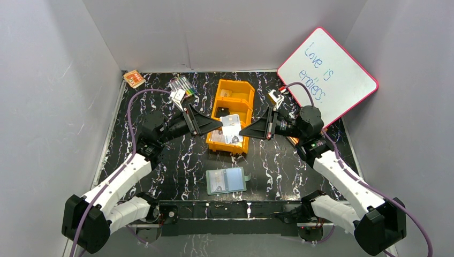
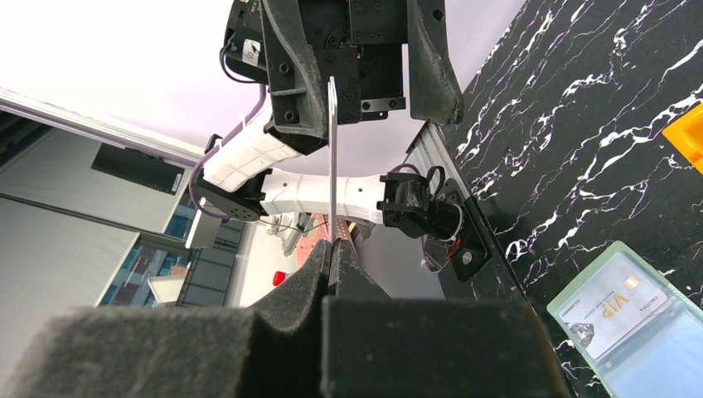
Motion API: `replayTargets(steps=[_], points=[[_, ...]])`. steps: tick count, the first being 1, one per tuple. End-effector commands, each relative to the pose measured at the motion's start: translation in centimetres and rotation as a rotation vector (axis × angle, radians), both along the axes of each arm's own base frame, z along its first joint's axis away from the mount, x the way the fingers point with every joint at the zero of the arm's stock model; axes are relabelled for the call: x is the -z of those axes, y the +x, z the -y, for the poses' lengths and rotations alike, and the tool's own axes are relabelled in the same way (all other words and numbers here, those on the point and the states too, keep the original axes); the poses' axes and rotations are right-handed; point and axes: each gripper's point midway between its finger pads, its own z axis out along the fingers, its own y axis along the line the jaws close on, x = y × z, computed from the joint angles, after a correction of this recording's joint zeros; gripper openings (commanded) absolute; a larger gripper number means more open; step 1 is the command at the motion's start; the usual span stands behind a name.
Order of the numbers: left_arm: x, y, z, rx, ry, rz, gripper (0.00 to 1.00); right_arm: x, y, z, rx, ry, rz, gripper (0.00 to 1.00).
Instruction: Put the credit cards into the card holder
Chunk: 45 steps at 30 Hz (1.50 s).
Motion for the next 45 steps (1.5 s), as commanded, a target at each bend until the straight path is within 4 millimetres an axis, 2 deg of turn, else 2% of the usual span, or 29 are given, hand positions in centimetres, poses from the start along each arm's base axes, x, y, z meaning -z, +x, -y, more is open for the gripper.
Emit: replayTargets(steps=[1, 12, 26, 36, 42, 45], points=[[-1.2, -0.8, -0.1, 0.019, -0.037, 0.049, 0.65, -2.0, -1.0, 0.4, -0.020, 0.050, 0.089, 0.00], [-0.8, -0.8, -0.1, 0.021, -0.042, 0.038, 0.63, -1.9, -1.4, 0.6, -0.026, 0.058, 0.089, 0.00], [-1.8, -1.1, 0.9, 0.090, -0.051, 0.059, 0.60, -2.0, -1.2, 0.3, -0.030, 0.055, 0.083, 0.00], [-3.2, -2.2, 2.0, 0.152, -0.078, 0.097, 0.49, -1.6, -1.3, 0.0, -0.031, 0.047, 0.060, 0.00], [-3.5, -2.6, 2.2, 0.175, -0.100, 0.101, 0.36, -1.4, -1.1, -0.1, -0.028, 0.044, 0.052, 0.00], [-3.7, -2.7, 2.1, 0.178, -0.128, 0.096, 0.25, -1.1, -1.1, -0.1, -0.024, 0.040, 0.034, 0.00]])
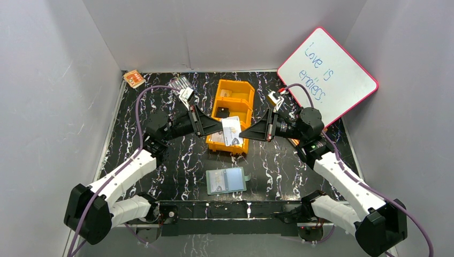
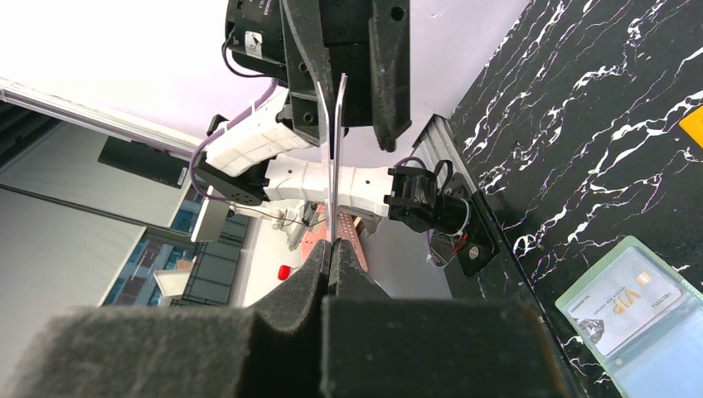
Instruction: Put the credit cards into the card holder
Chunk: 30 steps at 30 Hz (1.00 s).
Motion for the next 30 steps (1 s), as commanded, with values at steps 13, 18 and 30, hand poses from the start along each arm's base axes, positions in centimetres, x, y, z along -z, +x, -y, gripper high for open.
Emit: replayTargets(steps=[13, 18, 30], points=[[0.2, -0.1, 0.0, 0.000, -0.096, -0.070, 0.00, 1.0, 0.7, -0.3, 0.029, -0.008, -0.092, 0.00], [0.9, 0.3, 0.2, -0.001, -0.086, -0.090, 0.00, 1.9, 0.9, -0.4, 0.032, -0.006, -0.132, 0.00], [1.2, 0.5, 0.5, 0.005, -0.076, -0.095, 0.00, 2.0, 1.2, -0.7, 0.023, 0.007, -0.137, 0.19]])
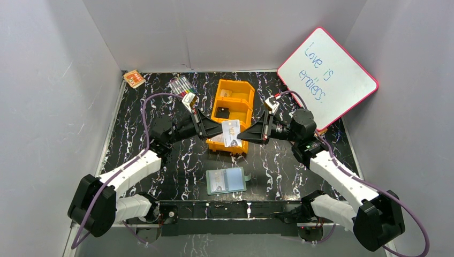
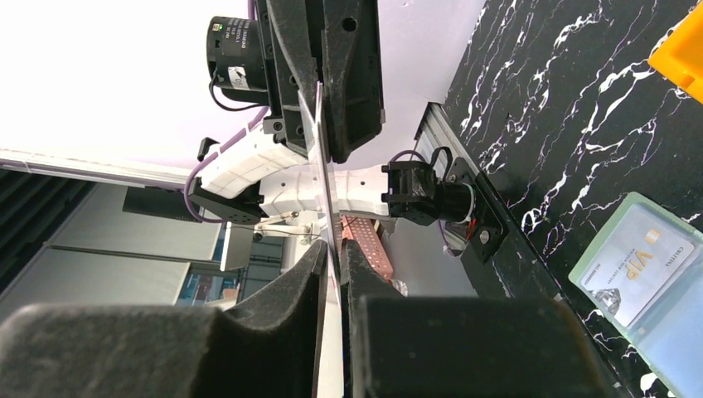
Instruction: Put the credit cards into the card holder
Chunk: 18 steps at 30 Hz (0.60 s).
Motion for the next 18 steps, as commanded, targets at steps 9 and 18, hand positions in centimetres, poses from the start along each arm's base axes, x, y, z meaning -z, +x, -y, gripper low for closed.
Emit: replayTargets(steps=[9, 18], points=[[-1.0, -0.3, 0.1, 0.007, -0.018, 0.050, 0.00, -1.3, -0.1, -0.2, -0.009, 0.047, 0.055, 0.35], [-0.1, 0.7, -0.2, -0.044, 0.027, 0.044, 0.00, -0.4, 0.0, 0.0, 0.009, 0.007, 0.046, 0.38]])
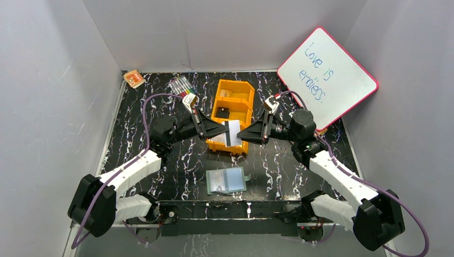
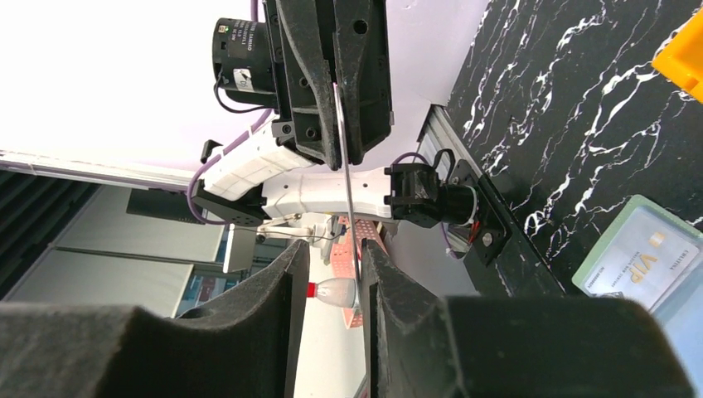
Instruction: Put the credit cards into the card holder
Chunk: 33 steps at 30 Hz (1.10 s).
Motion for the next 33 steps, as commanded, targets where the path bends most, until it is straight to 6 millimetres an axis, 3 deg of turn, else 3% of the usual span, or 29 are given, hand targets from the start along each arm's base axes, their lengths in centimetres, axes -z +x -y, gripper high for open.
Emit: replayTargets(steps=[1, 9, 13, 17, 19, 33], points=[[-0.4, 0.7, -0.3, -0.047, 0.021, 0.050, 0.00, -0.3, -0.2, 0.1, 0.009, -0.008, 0.064, 0.40], [-0.7, 0.3, -0.3, -0.021, 0.031, 0.066, 0.00, 0.2, 0.5, 0.2, 0.036, -0.063, 0.098, 0.40], [-0.8, 0.1, -0.3, -0.012, 0.028, 0.064, 0.00, 0.4, 0.8, 0.1, 0.046, -0.068, 0.098, 0.28], [-0.7, -0.2, -0.4, -0.010, 0.027, 0.060, 0.00, 0.6, 0.9, 0.2, 0.060, -0.075, 0.095, 0.10], [-0.6, -0.3, -0.5, -0.012, 0.030, 0.059, 0.00, 0.8, 0.9, 0.4, 0.071, -0.083, 0.091, 0.06], [-0.6, 0.1, -1.4, -0.052, 0.050, 0.055, 0.05, 1.8, 1.3, 2.4, 0.152, -0.125, 0.073, 0.00]])
